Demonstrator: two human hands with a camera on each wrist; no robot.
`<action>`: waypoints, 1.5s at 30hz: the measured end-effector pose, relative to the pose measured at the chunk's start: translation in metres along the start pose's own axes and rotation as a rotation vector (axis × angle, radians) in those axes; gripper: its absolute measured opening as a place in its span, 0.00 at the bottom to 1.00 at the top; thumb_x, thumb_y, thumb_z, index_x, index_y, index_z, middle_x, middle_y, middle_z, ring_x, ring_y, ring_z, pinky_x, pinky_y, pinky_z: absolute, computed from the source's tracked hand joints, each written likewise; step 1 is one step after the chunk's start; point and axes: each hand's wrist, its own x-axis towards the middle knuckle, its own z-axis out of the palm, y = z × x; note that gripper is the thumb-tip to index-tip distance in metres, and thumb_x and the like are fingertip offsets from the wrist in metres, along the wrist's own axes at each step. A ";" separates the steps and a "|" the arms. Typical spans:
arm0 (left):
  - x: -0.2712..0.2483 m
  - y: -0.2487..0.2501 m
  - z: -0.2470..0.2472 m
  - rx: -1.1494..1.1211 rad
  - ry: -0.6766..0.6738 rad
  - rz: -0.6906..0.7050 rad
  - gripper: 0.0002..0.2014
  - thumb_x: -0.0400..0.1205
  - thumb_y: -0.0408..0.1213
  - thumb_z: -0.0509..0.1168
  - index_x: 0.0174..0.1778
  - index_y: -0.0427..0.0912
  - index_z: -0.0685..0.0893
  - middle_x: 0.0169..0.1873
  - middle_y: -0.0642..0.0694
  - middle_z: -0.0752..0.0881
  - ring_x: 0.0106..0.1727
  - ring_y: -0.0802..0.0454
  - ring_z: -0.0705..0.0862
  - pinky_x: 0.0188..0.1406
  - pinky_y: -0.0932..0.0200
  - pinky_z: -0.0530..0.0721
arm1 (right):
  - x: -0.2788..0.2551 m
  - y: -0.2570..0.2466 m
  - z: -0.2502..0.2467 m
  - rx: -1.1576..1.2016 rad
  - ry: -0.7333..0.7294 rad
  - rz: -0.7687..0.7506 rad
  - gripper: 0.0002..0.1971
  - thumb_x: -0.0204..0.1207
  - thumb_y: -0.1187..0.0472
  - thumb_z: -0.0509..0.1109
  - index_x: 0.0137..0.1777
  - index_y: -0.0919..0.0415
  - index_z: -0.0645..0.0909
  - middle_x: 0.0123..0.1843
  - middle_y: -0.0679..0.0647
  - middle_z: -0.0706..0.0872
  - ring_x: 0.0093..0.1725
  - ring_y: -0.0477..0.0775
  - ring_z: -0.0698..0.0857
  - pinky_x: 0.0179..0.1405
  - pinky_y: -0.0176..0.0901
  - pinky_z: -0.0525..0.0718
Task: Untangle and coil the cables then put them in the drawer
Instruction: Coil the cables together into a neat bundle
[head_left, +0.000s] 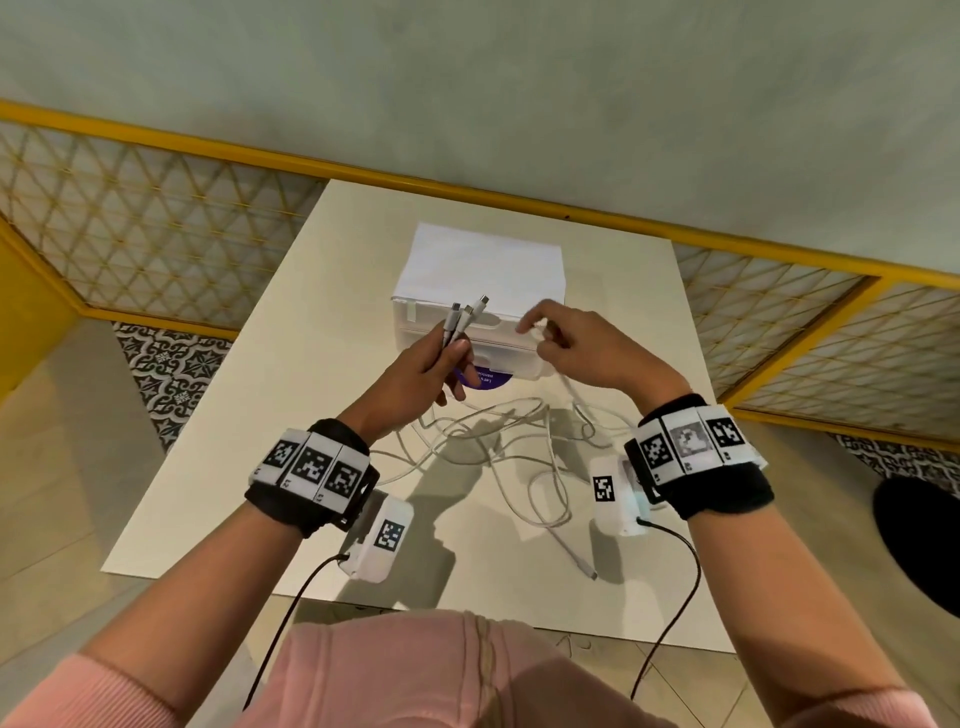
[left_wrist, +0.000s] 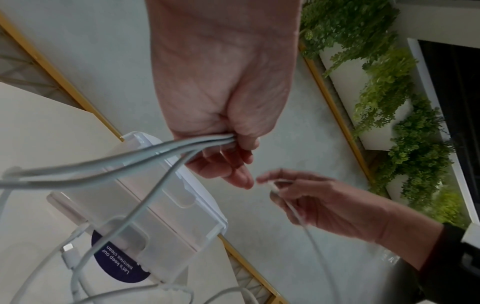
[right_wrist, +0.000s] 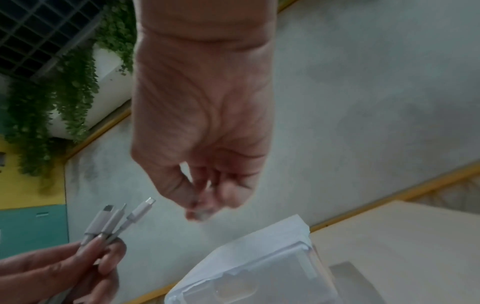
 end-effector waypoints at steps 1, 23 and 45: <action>0.001 0.001 0.001 -0.021 0.002 -0.003 0.11 0.89 0.42 0.49 0.46 0.44 0.73 0.42 0.43 0.86 0.36 0.54 0.83 0.33 0.64 0.79 | 0.001 -0.001 0.001 0.148 0.009 -0.051 0.11 0.80 0.67 0.63 0.60 0.57 0.75 0.38 0.53 0.78 0.34 0.46 0.81 0.35 0.38 0.79; 0.004 0.011 0.013 -0.221 -0.078 -0.004 0.19 0.90 0.45 0.44 0.55 0.36 0.75 0.29 0.46 0.81 0.30 0.49 0.80 0.38 0.54 0.81 | 0.021 -0.022 0.022 0.568 0.250 -0.176 0.16 0.74 0.66 0.73 0.62 0.64 0.85 0.39 0.52 0.84 0.33 0.41 0.86 0.51 0.44 0.87; 0.024 0.043 -0.022 -0.737 0.037 0.133 0.18 0.89 0.49 0.40 0.36 0.47 0.64 0.23 0.55 0.64 0.22 0.61 0.61 0.22 0.68 0.68 | 0.009 -0.014 0.071 0.570 -0.498 -0.128 0.13 0.79 0.56 0.67 0.48 0.69 0.81 0.40 0.57 0.87 0.45 0.51 0.87 0.57 0.42 0.82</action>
